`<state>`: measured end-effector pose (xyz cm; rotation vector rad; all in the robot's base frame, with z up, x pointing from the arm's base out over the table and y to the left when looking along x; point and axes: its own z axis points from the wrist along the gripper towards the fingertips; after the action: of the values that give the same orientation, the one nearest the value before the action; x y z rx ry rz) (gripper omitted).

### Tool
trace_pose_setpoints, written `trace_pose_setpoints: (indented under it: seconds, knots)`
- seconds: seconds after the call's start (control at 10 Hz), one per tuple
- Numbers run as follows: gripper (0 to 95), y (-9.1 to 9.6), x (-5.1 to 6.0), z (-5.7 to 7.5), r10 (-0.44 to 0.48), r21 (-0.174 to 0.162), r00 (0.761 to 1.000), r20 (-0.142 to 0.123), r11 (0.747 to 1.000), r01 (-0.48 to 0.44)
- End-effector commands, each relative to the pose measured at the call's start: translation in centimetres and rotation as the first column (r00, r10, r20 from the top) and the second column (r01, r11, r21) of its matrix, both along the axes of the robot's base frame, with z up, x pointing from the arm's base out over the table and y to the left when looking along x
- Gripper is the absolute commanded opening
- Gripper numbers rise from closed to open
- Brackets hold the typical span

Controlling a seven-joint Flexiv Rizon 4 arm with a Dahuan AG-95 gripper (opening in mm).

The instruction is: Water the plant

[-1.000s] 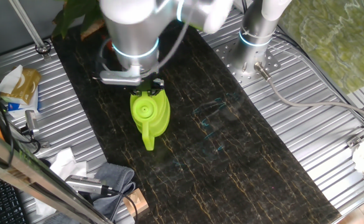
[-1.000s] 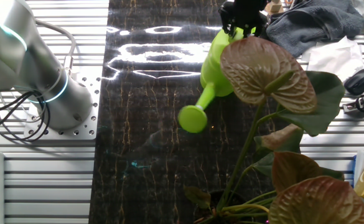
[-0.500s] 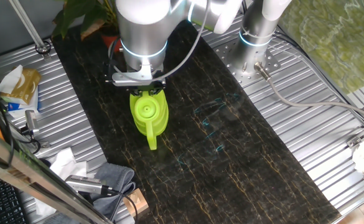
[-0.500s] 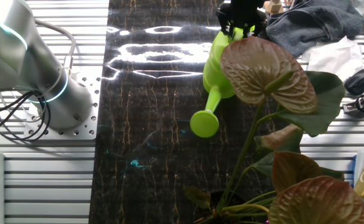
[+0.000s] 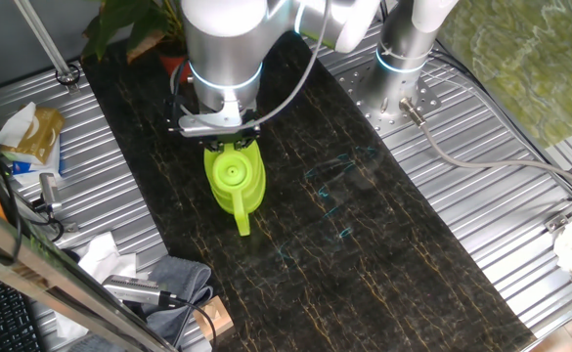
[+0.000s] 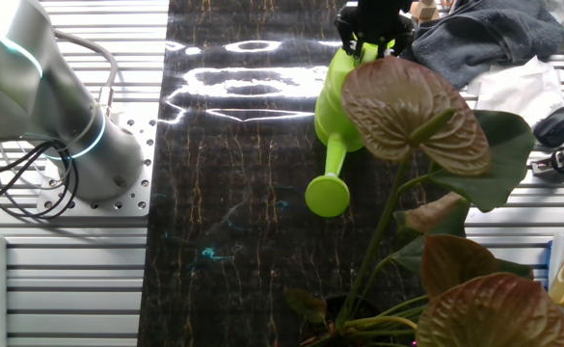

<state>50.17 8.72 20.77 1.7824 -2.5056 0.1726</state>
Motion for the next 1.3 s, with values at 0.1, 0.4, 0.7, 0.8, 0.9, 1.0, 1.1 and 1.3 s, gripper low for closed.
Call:
trace_pose_setpoints:
  seconds: [0.1, 0.4, 0.7, 0.8, 0.9, 1.0, 1.1, 1.3]
  knots:
    - [0.0, 0.0, -0.01, 0.06, -0.012, 0.001, 1.0, 0.005, 1.0, 0.012]
    - [0.0, 0.0, -0.01, 0.06, 0.058, -0.005, 0.998, 0.025, 0.998, -0.058]
    - [0.0, 0.0, -0.01, 0.06, 0.145, -0.01, 0.989, 0.029, 0.989, -0.145]
    - [0.0, 0.0, -0.01, 0.06, 0.173, -0.014, 0.984, 0.039, 0.985, -0.173]
    - [0.0, 0.0, -0.01, 0.06, 0.197, -0.017, 0.979, 0.046, 0.98, -0.196]
    - [0.0, 0.0, -0.01, 0.06, 0.248, -0.023, 0.967, 0.059, 0.969, -0.247]
    - [0.0, 0.0, -0.01, 0.06, 0.281, -0.027, 0.957, 0.065, 0.96, -0.28]
    - [0.0, 0.0, -0.01, 0.06, 0.319, -0.02, 0.944, 0.082, 0.948, -0.319]
